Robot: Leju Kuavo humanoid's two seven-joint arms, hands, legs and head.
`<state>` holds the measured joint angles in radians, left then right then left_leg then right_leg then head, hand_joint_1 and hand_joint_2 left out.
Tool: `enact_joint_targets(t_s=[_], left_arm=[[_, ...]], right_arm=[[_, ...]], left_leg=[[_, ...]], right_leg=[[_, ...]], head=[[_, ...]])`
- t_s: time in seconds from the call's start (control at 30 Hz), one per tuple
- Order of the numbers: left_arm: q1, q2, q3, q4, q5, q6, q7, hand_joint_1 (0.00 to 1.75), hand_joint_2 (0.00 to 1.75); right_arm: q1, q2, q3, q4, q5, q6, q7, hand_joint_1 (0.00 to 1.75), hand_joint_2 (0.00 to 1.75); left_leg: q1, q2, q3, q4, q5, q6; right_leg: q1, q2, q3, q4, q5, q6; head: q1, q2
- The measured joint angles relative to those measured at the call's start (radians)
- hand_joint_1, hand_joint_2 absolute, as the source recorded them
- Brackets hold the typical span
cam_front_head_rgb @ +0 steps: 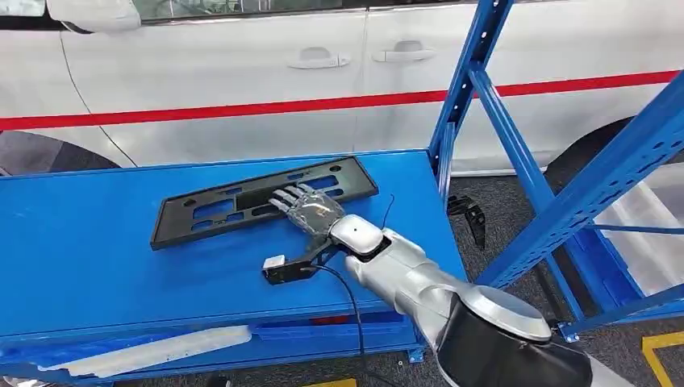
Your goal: Take the parts from the cabinet and place them on the table.
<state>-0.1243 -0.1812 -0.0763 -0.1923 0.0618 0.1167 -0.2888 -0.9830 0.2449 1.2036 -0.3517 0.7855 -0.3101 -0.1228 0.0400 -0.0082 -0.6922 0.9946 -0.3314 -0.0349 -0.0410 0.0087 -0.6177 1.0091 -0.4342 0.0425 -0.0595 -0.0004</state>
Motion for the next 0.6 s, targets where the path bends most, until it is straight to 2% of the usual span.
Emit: enact_joint_targets(t_s=[0.23,0.6], left_arm=[[0.000,0.000,0.000,0.000,-0.001,-0.012,0.002,0.00,0.00],[-0.001,0.000,0.000,0.000,0.008,-0.014,0.001,0.00,0.00]], right_arm=[[0.002,0.005,0.000,0.004,0.011,-0.001,0.014,0.00,1.75],[0.004,-0.008,0.000,0.006,0.045,-0.018,0.002,0.00,1.75]], left_leg=[[0.000,0.000,0.000,0.000,0.000,0.000],[0.000,0.000,0.000,0.000,0.000,0.000]], right_leg=[[0.000,0.000,0.000,0.000,0.000,0.000],[0.000,0.000,-0.001,0.000,0.000,0.000]], head=[[0.000,0.000],[0.000,0.000]])
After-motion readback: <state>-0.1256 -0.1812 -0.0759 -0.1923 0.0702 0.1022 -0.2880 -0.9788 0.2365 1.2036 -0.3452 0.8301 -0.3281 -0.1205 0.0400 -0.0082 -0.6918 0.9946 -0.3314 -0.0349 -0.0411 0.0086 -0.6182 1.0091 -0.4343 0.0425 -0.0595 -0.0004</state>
